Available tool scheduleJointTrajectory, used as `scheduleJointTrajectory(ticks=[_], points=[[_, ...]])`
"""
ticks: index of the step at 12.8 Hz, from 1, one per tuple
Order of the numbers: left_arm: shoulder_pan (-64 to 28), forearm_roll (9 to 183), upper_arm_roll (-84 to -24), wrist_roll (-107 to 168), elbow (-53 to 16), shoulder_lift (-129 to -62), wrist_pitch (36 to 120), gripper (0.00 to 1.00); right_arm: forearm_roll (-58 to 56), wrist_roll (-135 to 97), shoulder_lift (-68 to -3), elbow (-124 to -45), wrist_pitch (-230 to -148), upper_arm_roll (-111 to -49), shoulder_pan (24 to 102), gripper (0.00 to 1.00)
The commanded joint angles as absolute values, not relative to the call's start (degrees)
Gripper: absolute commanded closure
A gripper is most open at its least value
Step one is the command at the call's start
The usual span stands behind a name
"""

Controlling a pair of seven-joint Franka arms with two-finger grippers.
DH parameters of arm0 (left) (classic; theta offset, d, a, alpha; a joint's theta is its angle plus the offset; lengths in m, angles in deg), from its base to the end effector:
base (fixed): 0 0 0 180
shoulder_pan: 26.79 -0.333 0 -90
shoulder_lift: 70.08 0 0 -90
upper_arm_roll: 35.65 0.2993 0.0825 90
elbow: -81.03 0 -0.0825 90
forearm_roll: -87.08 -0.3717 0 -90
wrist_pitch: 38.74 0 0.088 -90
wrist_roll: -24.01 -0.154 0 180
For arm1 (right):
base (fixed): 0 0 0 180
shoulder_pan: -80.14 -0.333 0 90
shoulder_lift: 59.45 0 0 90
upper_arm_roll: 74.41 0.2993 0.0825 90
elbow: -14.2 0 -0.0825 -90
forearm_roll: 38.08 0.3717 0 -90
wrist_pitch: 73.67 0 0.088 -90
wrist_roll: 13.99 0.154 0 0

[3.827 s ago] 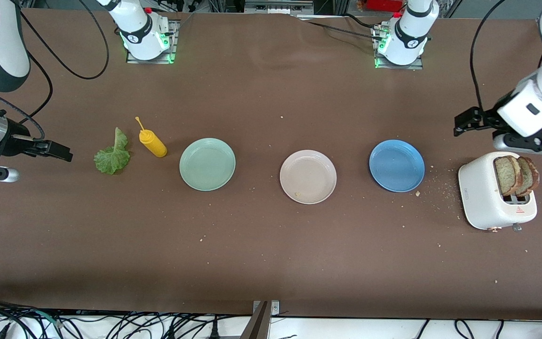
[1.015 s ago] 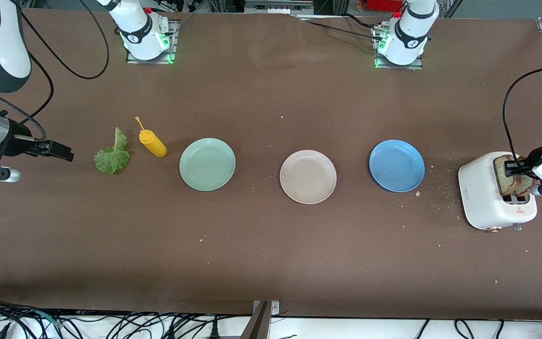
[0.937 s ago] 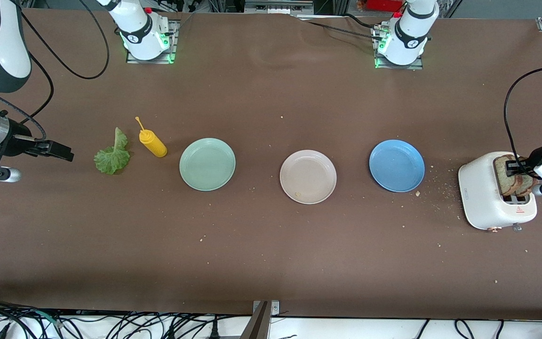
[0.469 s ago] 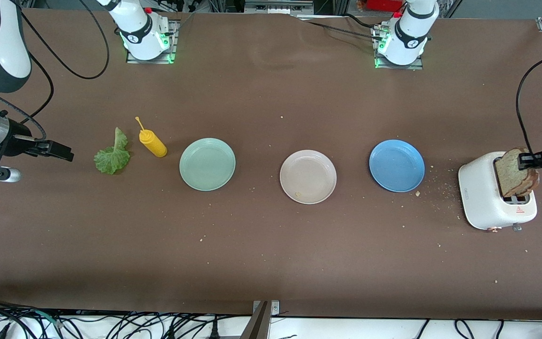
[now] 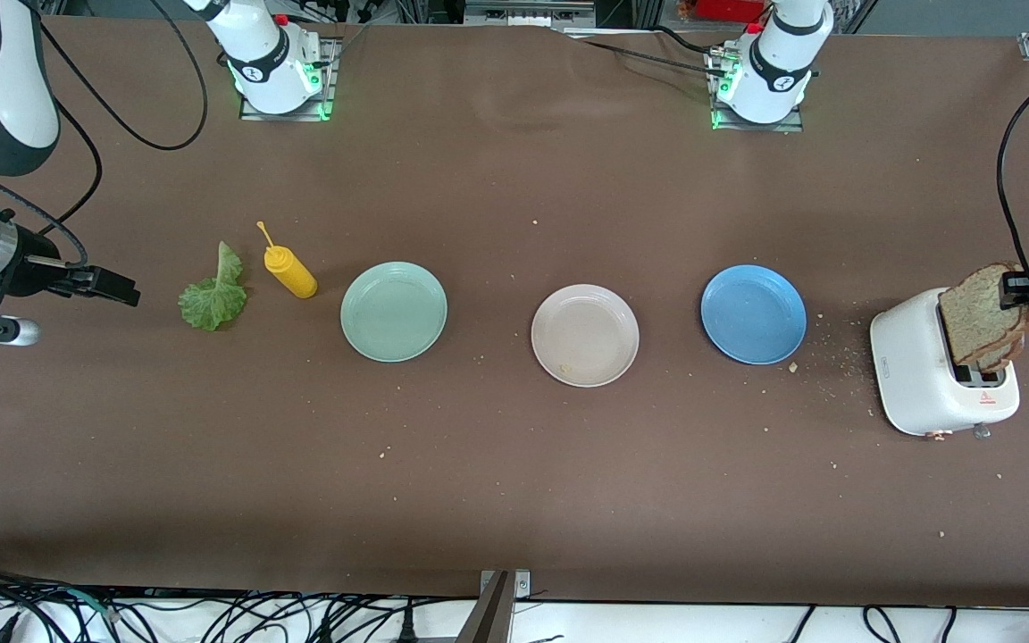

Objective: Make sandwich in beige plate with both arms
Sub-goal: 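Lift the bread slice out with the left gripper toward the beige plate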

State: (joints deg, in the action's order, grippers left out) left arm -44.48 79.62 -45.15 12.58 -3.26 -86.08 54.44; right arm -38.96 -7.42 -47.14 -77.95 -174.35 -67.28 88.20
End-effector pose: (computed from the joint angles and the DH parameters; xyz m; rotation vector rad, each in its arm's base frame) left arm 0.5999 0.1152 0.4515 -3.0712 0.1045 0.2041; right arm 0.6022 -0.0163 0.4363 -3.1250 0.2027 0.1015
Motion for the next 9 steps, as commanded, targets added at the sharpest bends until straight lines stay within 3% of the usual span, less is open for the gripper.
scheduleJointTrajectory(ticks=[1,5,9], points=[[-42.44,78.38,-46.72,13.63,0.60,-85.56,50.57,1.00,-38.08,-6.96,-47.94,-78.79,-174.66,-67.12,88.49,0.00],[-42.44,81.18,-52.07,13.63,1.23,-85.20,50.12,1.00,-38.08,-6.96,-48.03,-78.79,-174.22,-67.12,88.49,0.00],[-42.09,93.29,-52.26,16.96,1.14,-85.38,50.12,1.00,-38.08,-6.96,-48.03,-78.70,-174.13,-67.12,88.49,0.00]])
